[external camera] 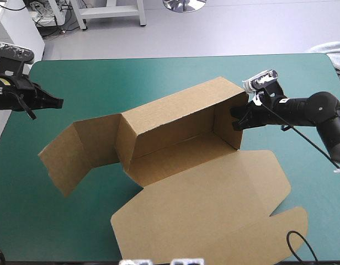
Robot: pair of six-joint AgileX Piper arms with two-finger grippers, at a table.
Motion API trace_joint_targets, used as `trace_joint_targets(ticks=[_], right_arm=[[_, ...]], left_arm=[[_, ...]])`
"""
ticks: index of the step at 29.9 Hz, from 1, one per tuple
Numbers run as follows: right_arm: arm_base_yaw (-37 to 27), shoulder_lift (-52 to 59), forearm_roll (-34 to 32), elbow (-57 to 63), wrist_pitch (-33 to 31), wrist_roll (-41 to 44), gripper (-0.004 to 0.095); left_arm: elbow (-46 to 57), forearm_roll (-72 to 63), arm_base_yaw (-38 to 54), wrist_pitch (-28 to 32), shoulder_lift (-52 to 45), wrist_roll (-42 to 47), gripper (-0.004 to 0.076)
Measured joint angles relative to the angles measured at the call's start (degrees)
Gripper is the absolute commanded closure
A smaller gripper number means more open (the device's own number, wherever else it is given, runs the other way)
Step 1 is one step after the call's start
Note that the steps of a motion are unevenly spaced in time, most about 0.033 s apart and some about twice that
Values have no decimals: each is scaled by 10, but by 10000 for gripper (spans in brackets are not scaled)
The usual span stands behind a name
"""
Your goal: Fold the box
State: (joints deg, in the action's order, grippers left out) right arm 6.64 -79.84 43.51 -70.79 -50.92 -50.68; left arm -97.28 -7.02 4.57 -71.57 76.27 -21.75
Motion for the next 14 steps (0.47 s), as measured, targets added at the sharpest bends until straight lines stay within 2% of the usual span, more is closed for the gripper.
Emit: trace_joint_targets(ticks=[8,11,14], right_arm=[[-1,-3,-86,-11,-36,93,927],[-1,-15,-101,-11,-99,123,925],[-1,-29,-124,-12,-119,148,925]], left_arm=[[0,8,2,0,-1,21,734],[0,7,2,0,-1,23,734],[0,7,2,0,-1,24,734]])
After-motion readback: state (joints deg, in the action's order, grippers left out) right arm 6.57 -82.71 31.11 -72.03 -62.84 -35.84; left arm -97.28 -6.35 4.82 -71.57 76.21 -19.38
